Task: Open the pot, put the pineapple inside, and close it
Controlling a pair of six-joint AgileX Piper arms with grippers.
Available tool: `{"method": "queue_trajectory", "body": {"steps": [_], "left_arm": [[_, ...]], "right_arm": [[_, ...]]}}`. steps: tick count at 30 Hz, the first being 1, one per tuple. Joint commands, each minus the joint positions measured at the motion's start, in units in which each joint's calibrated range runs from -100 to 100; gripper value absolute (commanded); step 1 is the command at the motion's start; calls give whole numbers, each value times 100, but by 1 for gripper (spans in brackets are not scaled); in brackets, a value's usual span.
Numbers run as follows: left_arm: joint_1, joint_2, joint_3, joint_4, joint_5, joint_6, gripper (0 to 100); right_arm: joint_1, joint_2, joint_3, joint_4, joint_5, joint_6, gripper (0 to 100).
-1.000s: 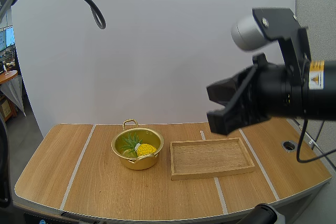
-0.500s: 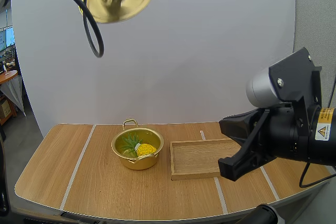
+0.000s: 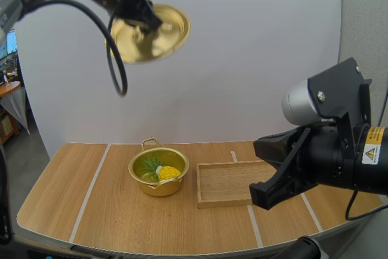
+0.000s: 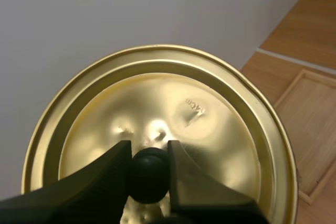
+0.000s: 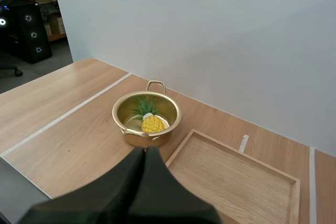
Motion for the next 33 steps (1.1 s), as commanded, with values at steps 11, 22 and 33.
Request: {"method": "queue_trajectory", "body": {"steps": [11, 22, 33], "left_arm": [[-9, 499, 2318, -119, -1244, 623, 0], [-9, 1709, 2468, -268, -2144, 867, 0], [47, 2481, 2483, -766, -2298, 1268, 0]], "right_arm": [[-68, -54, 5, 41, 23, 7, 0], [-68, -54, 5, -49, 29, -12, 0], [-68, -54, 5, -221, 29, -24, 0]]}}
